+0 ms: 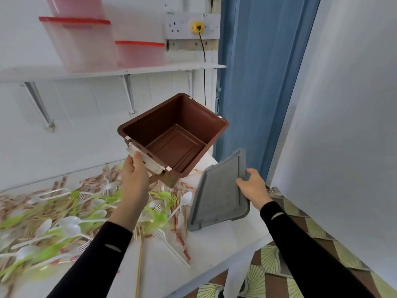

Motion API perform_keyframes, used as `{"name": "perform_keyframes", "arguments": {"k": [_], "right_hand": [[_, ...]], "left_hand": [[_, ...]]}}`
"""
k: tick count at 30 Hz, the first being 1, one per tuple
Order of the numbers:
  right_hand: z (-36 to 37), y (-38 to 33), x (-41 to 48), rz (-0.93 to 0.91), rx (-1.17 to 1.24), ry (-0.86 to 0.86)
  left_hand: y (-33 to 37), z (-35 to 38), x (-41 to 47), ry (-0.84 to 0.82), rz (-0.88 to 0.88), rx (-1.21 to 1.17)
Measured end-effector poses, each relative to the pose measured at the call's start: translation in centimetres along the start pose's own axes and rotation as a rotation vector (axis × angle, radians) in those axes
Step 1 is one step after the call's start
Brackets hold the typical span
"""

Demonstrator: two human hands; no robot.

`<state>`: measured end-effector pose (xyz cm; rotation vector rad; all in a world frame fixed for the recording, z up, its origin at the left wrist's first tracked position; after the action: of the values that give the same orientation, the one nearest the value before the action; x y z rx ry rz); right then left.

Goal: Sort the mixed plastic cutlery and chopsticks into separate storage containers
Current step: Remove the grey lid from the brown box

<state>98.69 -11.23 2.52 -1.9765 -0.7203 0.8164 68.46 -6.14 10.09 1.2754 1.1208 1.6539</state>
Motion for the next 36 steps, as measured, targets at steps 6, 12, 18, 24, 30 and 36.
{"name": "perform_keyframes", "arguments": {"k": [6,12,18,24,30,36], "right_hand": [[-3.9,7.3,-0.8,0.152,0.163,0.073],[-4.4,10.1,-2.5,0.157,0.078,0.105],[-4.5,5.3,-3.8,0.072,0.446,-0.199],[-6.9,5.7,-4.1,0.133,0.275,-0.074],[-6.5,6.0,-5.0,0.118,0.154,-0.133],[-7.4,5.1,-5.6,0.024,-0.078,0.171]], "left_hand": [[-1.4,2.2,-1.7,-0.141,-0.152,-0.145],[-5.3,7.2,-6.6,-0.246,-0.388,-0.278],[-6.6,9.7,-13.4,-0.42,-0.49,-0.343],[-9.2,6.2,-12.9,-0.28,-0.526,-0.15],[-9.6,5.7,-11.3,-0.414,-0.525,-0.217],[-10.1,4.1,-9.9,-0.557,-0.541,-0.208]]}}
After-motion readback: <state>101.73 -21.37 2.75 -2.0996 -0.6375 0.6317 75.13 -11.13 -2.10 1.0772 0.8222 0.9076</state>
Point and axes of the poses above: each hand's wrist, its own x-axis towards the middle knuckle, its own z-axis out of the palm, y = z × x, the point moved 4 cm from there along x, towards the middle knuckle, and after that the axes turned 11 degrees about z, right-handed, at the moved point
